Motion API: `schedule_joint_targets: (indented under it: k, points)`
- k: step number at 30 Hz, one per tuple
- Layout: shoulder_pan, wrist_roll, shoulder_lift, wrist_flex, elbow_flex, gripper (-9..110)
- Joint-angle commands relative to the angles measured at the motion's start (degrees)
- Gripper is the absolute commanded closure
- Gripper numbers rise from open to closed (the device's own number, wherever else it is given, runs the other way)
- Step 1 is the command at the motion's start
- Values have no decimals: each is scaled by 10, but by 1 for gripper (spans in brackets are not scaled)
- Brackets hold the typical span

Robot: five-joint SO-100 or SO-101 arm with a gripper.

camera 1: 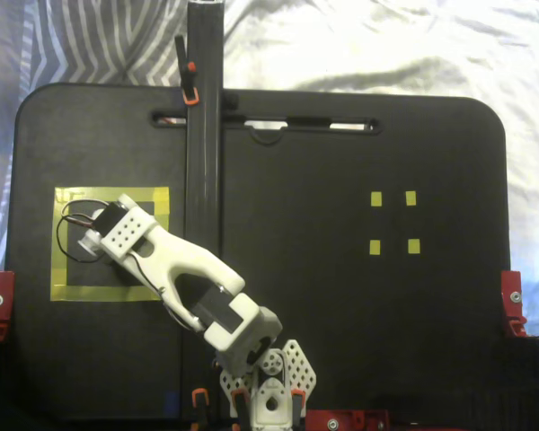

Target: Grasp a block and put it in the designated area.

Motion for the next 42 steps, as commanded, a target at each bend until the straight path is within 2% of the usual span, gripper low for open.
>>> schedule_joint_targets:
  k: [1, 4, 8, 12, 13, 28, 42]
  points:
    - [4, 1, -3, -13, -17, 83]
    - [7, 0, -3, -12, -17, 82]
    - [10, -1, -1, -10, -17, 71]
    - [11, -5, 1, -4, -17, 68]
    - [11, -5, 2, -4, -17, 63]
    - [14, -8, 38, 12, -18, 61]
    - [16, -8, 187, 86, -18, 61]
